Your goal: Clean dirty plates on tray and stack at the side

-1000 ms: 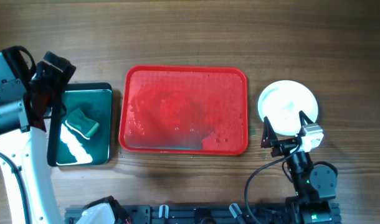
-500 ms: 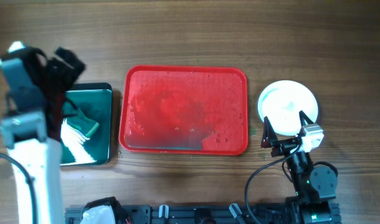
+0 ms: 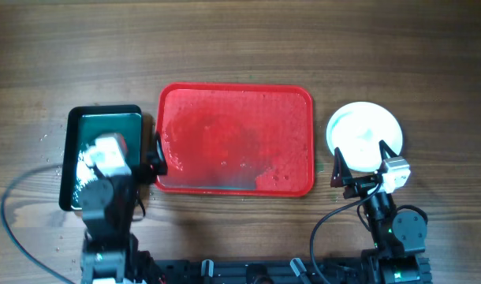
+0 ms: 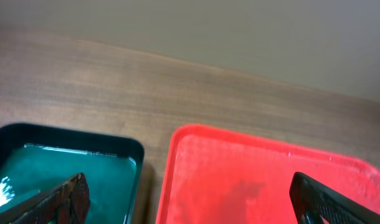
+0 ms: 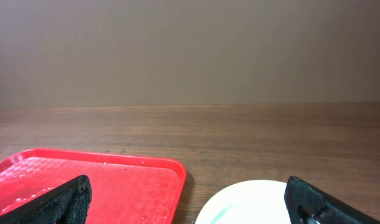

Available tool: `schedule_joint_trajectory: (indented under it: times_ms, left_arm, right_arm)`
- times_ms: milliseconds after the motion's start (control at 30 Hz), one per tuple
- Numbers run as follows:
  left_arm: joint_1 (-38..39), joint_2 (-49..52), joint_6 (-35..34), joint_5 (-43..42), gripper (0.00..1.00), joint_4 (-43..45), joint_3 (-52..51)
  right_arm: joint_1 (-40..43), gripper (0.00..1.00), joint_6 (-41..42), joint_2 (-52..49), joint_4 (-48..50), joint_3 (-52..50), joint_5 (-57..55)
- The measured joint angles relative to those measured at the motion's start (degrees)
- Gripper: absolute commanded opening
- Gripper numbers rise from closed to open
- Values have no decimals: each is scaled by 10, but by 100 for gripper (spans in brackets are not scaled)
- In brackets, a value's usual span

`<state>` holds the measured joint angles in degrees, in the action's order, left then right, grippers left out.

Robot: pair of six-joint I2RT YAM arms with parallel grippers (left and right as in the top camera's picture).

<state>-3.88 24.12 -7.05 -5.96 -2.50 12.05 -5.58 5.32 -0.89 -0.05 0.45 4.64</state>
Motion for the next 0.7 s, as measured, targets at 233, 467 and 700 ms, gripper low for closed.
schedule_joint_trajectory:
  times_ms: [233,467,700]
  left_arm:
    - [41,-153,88,-2,100,-5,-85]
    - [45,-202,112,-1,100,-31,-105]
    - [45,-233,113,-1,100,-30,-105]
  right_arm:
    - [0,100,0,0,0,0,0]
    - [0,100,0,0,0,0,0]
    - [0,100,0,0,0,0,0]
